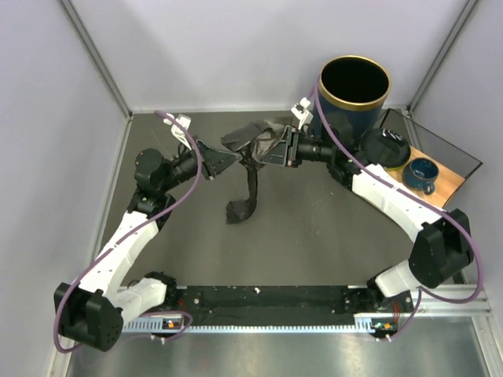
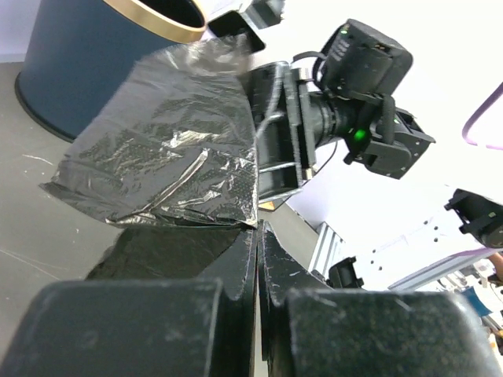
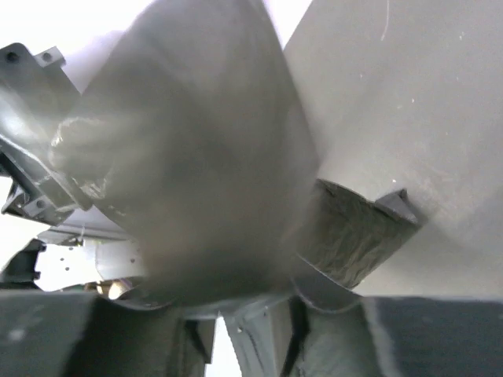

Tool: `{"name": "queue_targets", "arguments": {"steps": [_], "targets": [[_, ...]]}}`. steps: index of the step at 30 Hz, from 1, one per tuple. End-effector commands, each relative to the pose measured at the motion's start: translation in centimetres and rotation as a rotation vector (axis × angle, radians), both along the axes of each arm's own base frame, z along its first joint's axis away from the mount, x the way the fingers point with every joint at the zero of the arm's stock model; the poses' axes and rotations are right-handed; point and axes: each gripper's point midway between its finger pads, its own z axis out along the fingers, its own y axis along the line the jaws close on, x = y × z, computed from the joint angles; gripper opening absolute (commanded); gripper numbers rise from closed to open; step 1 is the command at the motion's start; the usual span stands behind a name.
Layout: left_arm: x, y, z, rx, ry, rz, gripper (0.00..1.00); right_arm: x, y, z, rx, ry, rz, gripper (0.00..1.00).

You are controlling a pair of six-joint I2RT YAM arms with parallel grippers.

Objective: Put the trash bags into the trash bin

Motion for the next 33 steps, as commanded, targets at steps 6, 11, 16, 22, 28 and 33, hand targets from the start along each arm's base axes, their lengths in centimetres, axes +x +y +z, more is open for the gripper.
{"name": "queue_targets", "arguments": {"steps": [6, 11, 16, 22, 28, 33], "targets": [[4.0, 2.2, 1.1, 0.233, -0.156, 0.162, 0.00, -3.6, -1.8, 3.5, 0.031, -0.107, 0.091, 0.00], [8.3, 3.5, 0.4, 0.331, -0.170, 0.198, 0.00, -6.4, -2.6, 5.2, 0.076, -0.109, 0.145, 0.00], [5.0, 1.7, 1.7, 0.222, -0.206, 0.009, 0.15, -6.1, -2.4, 5.7, 0.107, -0.103, 0.128, 0.00], [-1.9, 2.3, 0.6, 0.028, -0.073, -0.120, 0.91, -5.5, -2.0, 6.9, 0.172, -0.091, 0.115, 0.00], [-3.3, 1.7, -5.1, 0.024, 0.040, -0.029, 0.99, -5.7, -1.7, 8.2, 0.219, -0.082, 0.123, 0.00], [-3.4, -1.6, -5.2, -0.021, 0.073, -0.093, 0.99, -6.5, -1.2, 8.8, 0.228, -0.081, 0.146, 0.00]]}}
